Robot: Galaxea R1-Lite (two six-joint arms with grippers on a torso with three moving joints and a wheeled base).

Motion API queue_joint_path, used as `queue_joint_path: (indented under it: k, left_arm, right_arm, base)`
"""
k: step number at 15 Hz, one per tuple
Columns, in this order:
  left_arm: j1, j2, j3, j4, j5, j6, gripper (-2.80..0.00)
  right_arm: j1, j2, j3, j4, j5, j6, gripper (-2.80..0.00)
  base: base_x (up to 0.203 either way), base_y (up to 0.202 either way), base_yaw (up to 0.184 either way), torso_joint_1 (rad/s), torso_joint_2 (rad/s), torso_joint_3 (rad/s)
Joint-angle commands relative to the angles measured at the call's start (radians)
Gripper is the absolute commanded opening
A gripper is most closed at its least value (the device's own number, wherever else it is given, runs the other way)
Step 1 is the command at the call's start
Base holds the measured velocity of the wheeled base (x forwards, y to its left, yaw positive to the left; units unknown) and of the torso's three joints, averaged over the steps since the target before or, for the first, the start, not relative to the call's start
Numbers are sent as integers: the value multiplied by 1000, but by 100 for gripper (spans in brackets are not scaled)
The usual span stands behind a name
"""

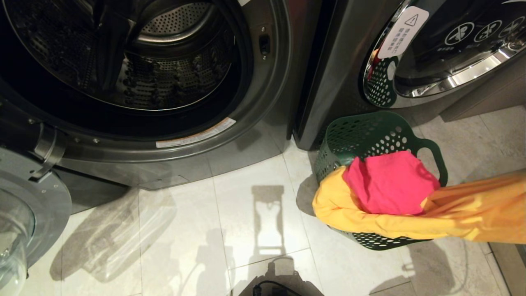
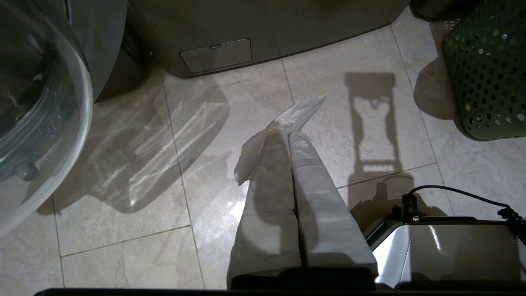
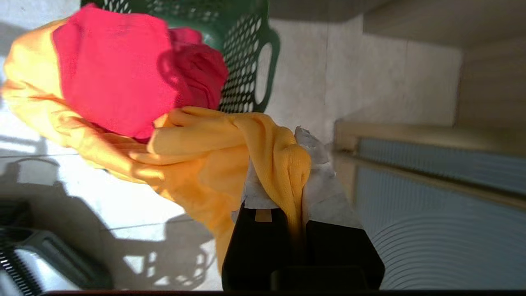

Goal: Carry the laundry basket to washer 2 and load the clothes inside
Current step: Place the clothes into the washing machine

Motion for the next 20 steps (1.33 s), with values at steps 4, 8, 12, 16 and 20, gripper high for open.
queue_joint_path:
  k: [4, 8, 12, 16, 20]
  left_arm:
    - [1, 2, 1, -1, 0, 0, -280]
    - [1, 2, 1, -1, 0, 0, -280]
    - [1, 2, 1, -1, 0, 0, -280]
    - [1, 2, 1, 0, 0, 0, -280]
    - [1, 2, 1, 0, 0, 0, -280]
  right_arm:
    - [-8, 66, 106, -58, 109, 214, -280]
    - [-91, 144, 135, -200, 148, 231, -280]
    - [-189, 234, 138, -265, 151, 250, -280]
    - [-321, 393, 140, -412, 176, 285, -280]
    - [-447, 563, 139, -564, 219, 303, -280]
  base:
    - [0, 0, 0, 0, 0, 0]
    - [0, 0, 0, 0, 0, 0]
    - [0, 0, 0, 0, 0, 0]
    - [0, 0, 0, 0, 0, 0]
    - [0, 0, 0, 0, 0, 0]
